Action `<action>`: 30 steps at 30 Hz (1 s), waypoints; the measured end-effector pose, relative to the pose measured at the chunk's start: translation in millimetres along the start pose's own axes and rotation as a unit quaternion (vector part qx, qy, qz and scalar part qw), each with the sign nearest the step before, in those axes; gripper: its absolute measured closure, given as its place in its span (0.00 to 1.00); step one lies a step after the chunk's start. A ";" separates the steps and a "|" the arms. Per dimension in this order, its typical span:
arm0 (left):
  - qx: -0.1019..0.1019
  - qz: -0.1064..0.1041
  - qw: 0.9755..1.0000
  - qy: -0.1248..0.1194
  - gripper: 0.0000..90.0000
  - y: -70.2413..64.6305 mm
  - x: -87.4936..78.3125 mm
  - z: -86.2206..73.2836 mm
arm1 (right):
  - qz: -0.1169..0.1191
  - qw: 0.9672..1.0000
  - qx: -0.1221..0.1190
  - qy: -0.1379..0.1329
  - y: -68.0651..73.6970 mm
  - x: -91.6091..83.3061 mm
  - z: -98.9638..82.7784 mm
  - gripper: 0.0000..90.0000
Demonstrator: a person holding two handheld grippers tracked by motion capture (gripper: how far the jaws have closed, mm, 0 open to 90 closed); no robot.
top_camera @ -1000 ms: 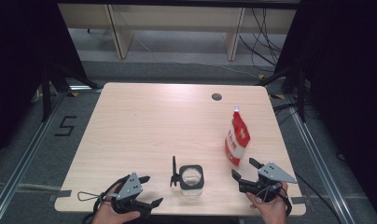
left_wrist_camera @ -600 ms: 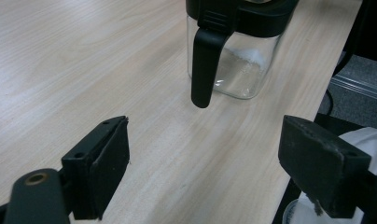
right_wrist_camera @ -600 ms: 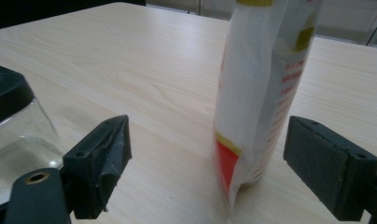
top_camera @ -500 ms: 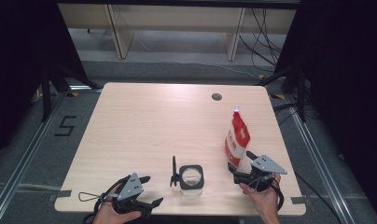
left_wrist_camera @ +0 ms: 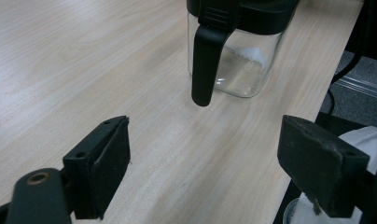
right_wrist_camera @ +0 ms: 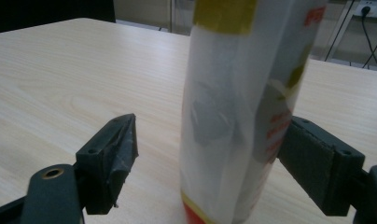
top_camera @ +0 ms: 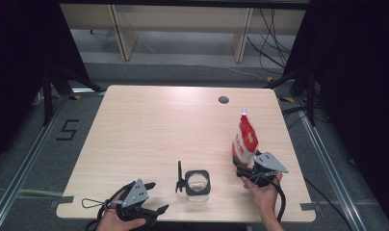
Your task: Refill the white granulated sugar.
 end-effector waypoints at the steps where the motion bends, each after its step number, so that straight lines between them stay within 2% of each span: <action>1: 0.006 -0.003 1.000 -0.004 0.19 1.2 1.0 -0.5 | 0.007 1.000 -0.002 0.000 -0.3 2.3 -0.1 0.24; 4: -0.002 -0.007 1.000 0.002 0.19 -0.6 1.4 -1.1 | -0.001 1.000 -0.002 -0.002 -0.4 5.4 -1.2 0.25; 5: -0.001 -0.003 1.000 -0.002 0.19 -0.7 1.9 -0.9 | -0.005 1.000 -0.006 -0.004 -0.5 6.1 -1.5 0.26; 6: -0.001 -0.004 1.000 -0.004 0.19 -0.7 2.2 -0.8 | -0.002 1.000 -0.005 -0.017 -0.4 8.5 -2.0 0.26; 7: 0.009 -0.008 1.000 0.002 0.19 0.8 1.7 -0.7 | -0.008 1.000 -0.001 -0.012 0.6 8.3 -2.2 0.26; 8: 0.005 -0.004 1.000 0.002 0.19 0.1 1.9 -1.4 | -0.012 0.999 -0.014 -0.027 -1.4 11.1 -1.6 0.27; 10: 0.004 -0.004 1.000 0.006 0.19 -0.6 1.7 -1.8 | -0.011 1.000 -0.008 -0.024 -2.4 14.2 -2.6 0.27; 12: 0.000 -0.005 1.000 -0.003 0.19 -0.9 2.6 -0.8 | -0.021 0.999 -0.014 -0.023 -4.1 16.9 -4.3 0.28; 13: -0.001 -0.006 1.000 -0.007 0.19 -0.8 3.2 -1.0 | -0.021 1.000 -0.003 -0.018 -3.4 17.6 -5.4 0.29; 15: 0.003 -0.005 1.000 0.001 0.19 -0.7 2.2 -1.4 | -0.025 0.999 0.016 -0.021 -3.0 20.5 -7.7 0.29; 16: 0.004 -0.006 1.000 0.002 0.19 -0.7 2.0 -1.5 | -0.026 1.000 0.002 -0.016 -5.3 20.9 -7.2 0.29; 17: 0.009 -0.004 1.000 0.005 0.19 0.1 1.9 -1.5 | -0.026 0.999 0.012 -0.023 -4.5 21.7 -7.8 0.30; 19: 0.003 -0.009 1.000 -0.002 0.19 -0.6 3.4 -1.7 | -0.019 0.999 0.015 -0.029 -4.4 23.3 -7.7 0.31; 20: 0.004 -0.008 1.000 0.003 0.19 -0.6 3.4 -2.1 | -0.016 0.999 0.017 -0.028 -4.5 23.5 -7.6 0.31; 21: 0.003 -0.015 1.000 0.006 0.19 -1.0 2.7 -2.1 | -0.020 0.999 0.020 -0.036 -4.1 24.5 -7.8 0.31; 22: 0.005 -0.014 1.000 0.005 0.19 -1.2 2.7 -2.0 | -0.021 0.999 0.022 -0.038 -3.8 24.8 -7.8 0.32; 24: 0.004 -0.009 1.000 -0.002 0.19 -1.4 3.8 -1.3 | -0.029 0.999 0.014 -0.034 -5.2 24.7 -7.2 0.33; 28: 0.004 -0.013 1.000 0.003 0.19 -2.2 3.6 -1.5 | -0.026 0.999 0.012 -0.046 -4.2 26.2 -7.3 0.34; 30: -0.001 -0.012 1.000 -0.003 0.19 -2.3 5.0 -1.1 | -0.026 0.998 0.013 -0.048 -4.7 26.3 -6.9 0.35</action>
Point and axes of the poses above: each handheld gripper's, and its own axes: x roughly forward along the jaws, z roughly out of its top, y roughly to its left, the point moved 2 cm from there along x, roughly forward along the jaws, and after that the axes turned 13 degrees about x, right-handed, at the moved point
